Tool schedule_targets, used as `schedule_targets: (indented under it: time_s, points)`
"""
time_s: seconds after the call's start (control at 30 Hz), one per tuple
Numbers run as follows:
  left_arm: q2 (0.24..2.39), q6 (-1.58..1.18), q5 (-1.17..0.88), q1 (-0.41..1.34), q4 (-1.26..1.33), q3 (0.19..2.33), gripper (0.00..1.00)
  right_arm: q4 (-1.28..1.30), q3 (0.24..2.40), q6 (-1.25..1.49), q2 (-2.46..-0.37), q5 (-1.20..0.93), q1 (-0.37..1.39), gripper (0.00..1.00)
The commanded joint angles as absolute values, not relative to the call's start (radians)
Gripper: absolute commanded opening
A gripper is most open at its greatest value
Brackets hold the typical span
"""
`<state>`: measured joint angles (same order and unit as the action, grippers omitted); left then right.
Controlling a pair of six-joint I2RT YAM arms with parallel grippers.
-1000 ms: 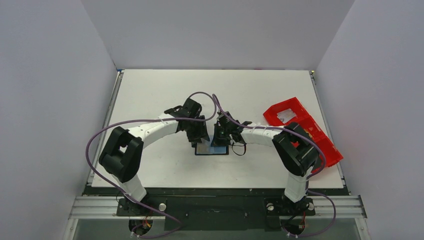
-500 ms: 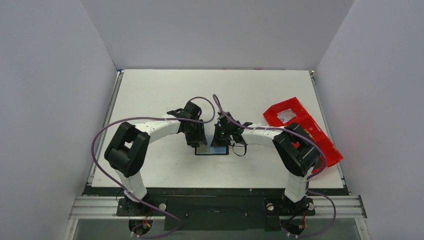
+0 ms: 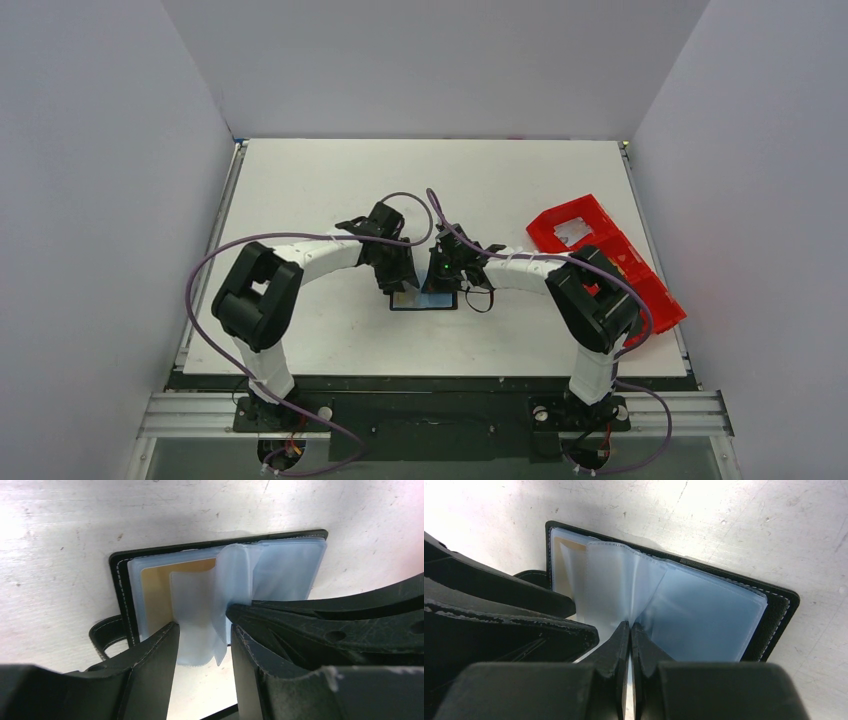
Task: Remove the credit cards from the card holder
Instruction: Remove the credit card from the card holder.
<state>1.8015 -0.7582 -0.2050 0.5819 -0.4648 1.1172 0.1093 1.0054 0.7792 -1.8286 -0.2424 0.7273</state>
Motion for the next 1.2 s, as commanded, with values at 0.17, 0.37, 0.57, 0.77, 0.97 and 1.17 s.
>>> schedule_targets:
  time_s: [0.17, 0.37, 0.57, 0.77, 0.97, 1.17]
  points:
    - [1.861, -0.769, -0.237, 0.59, -0.402, 1.14, 0.37, 0.127, 0.979, 0.771, -1.868, -0.192, 0.727, 0.0]
    - [1.875, -0.773, -0.225, 0.591, -0.409, 1.146, 0.26, 0.126, 0.979, 0.772, -1.854, -0.19, 0.725, 0.0]
    - [1.878, -0.772, -0.213, 0.591, -0.423, 1.149, 0.06, 0.131, 0.99, 0.777, -1.827, -0.195, 0.72, 0.02]
    - [1.876, -0.775, -0.213, 0.589, -0.425, 1.152, 0.0, 0.151, 1.002, 0.781, -1.769, -0.195, 0.712, 0.18]
    - [1.867, -0.773, -0.21, 0.589, -0.435, 1.159, 0.0, 0.197, 1.003, 0.78, -1.696, -0.169, 0.702, 0.26]
    - [1.864, -0.773, -0.21, 0.589, -0.437, 1.166, 0.0, 0.26, 1.0, 0.767, -1.606, -0.123, 0.691, 0.33]
